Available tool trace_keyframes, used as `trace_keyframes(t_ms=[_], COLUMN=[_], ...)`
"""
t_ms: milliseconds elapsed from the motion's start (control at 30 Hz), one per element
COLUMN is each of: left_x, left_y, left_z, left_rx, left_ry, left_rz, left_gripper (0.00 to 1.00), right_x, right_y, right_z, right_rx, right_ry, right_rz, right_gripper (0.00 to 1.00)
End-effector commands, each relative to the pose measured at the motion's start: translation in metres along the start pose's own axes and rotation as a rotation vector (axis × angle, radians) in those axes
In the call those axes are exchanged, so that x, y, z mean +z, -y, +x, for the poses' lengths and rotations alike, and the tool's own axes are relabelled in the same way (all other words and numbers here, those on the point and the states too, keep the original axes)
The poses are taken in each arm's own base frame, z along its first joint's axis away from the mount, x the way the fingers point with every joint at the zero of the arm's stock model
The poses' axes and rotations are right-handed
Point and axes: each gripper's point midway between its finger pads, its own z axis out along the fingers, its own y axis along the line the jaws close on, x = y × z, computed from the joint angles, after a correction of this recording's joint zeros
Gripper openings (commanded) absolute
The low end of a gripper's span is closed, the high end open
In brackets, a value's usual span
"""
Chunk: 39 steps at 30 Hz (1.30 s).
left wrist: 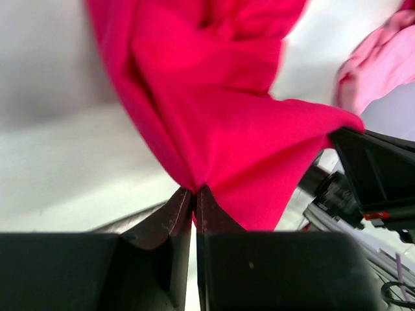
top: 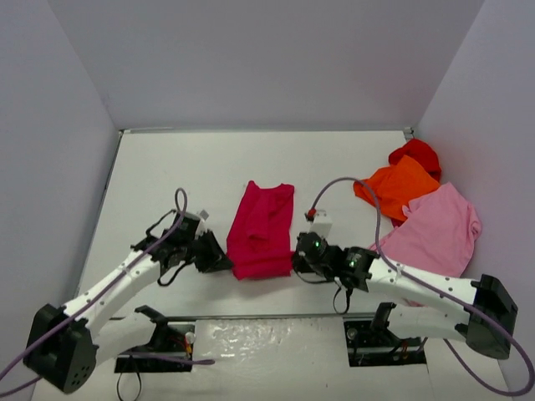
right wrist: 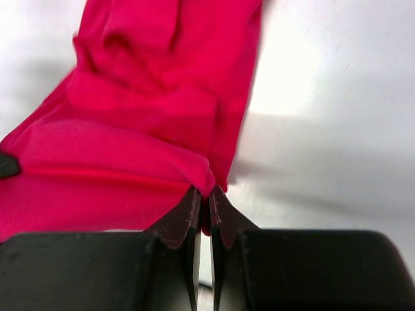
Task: Fold and stack the t-shirts
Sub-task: Fold the long partially folded tshirt into a neat square
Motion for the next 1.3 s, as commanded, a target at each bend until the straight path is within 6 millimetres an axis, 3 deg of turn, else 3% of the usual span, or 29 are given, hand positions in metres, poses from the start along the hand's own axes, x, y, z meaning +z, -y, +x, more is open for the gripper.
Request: trace_keyframes(t_ms=[0,167,533,733,1033,1267], left_x=[-0.013,-0.002,0.033,0.044,0.063,0.076], left_y=[0.036,0.060,0.116,0.145,0.163,0.149], left_z=[-0.045,-0.077,-0.154,-0.193,-0.222,-0.220], left_rx=[0.144,0.169,0.185,0.166,0.149,0.148], left_ry=[0.121,0.138,0.171,0.196,0.164,0.142], left_rz=[0.011,0.013,0.061,0.118,0.165,0.149], left_gripper=[0.00,0.00,0.00,0.00,0.00,0.00], right_x=[0.012,0.029,0.084,0.100,0.127,0.149], right_y=[0.021,0.022,-0.005,-0.010,0.009,0.034], right_z=[-0.066,-0.095,-0.153,-0.189,-0.233,-0.252], right_rx=[-0.063,-0.079,-0.103,-0.091,-0.067,-0.045], right_ry=[0.163,0.192,0.262,0.339,0.424,0.460], right_rz=[0.101,0.114,0.057,0.055,0.156,0.266], right_gripper=[0.00,0.00,0.00,0.00,0.00,0.00])
